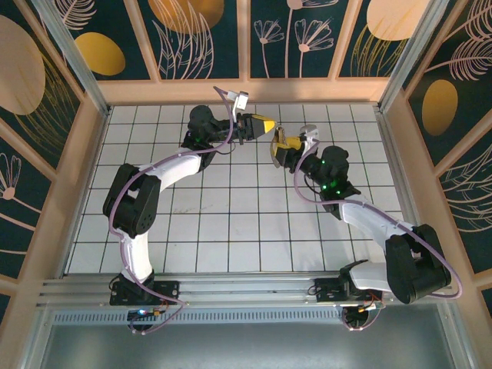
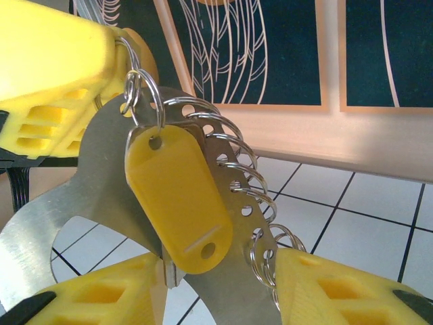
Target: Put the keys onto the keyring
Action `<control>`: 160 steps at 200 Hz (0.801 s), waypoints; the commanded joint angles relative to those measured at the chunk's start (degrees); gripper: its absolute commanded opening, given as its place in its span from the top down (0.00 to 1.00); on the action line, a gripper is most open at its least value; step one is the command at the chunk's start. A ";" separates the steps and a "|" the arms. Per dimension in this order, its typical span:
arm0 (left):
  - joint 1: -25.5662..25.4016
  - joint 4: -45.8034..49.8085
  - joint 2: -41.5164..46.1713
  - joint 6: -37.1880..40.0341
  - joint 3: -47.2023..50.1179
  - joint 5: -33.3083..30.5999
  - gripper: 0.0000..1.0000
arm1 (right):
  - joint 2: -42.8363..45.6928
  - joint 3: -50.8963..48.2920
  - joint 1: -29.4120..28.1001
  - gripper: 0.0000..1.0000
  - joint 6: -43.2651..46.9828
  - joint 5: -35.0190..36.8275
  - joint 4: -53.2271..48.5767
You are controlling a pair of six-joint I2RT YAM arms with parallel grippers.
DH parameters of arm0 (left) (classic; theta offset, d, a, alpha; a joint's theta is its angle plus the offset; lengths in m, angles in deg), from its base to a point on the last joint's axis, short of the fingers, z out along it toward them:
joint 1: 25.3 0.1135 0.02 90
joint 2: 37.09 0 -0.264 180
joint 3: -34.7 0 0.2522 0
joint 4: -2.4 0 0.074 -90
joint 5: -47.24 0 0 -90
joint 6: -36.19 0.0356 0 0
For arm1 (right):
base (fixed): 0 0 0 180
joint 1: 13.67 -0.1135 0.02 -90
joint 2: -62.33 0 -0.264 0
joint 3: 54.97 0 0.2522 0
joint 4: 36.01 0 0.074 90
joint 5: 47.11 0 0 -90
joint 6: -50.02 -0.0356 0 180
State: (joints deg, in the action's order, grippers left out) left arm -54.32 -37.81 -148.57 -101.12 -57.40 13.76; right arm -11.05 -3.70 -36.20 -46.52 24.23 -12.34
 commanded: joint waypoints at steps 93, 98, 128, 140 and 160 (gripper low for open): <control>-0.05 -0.07 -0.09 0.97 -1.37 0.16 1.00 | 4.46 0.89 2.40 0.42 -0.24 -5.26 0.48; -0.02 0.24 0.01 1.23 -1.37 0.02 1.00 | 4.71 0.54 2.58 0.43 -0.51 -5.13 0.88; -0.04 0.54 0.19 1.25 -0.87 -0.68 1.00 | 4.94 0.42 3.45 0.43 -1.89 -5.49 2.19; -0.06 0.77 0.29 1.33 -0.68 -1.22 1.00 | 4.70 0.72 3.44 0.43 -2.18 -5.90 2.33; -0.07 1.39 0.77 1.70 -0.28 -2.04 1.00 | 4.49 0.41 3.41 0.43 -2.58 -6.06 3.04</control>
State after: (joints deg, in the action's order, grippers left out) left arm -54.32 -35.91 -148.57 -100.59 -57.40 13.30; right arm -7.19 -3.04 -33.09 -47.97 19.97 -12.40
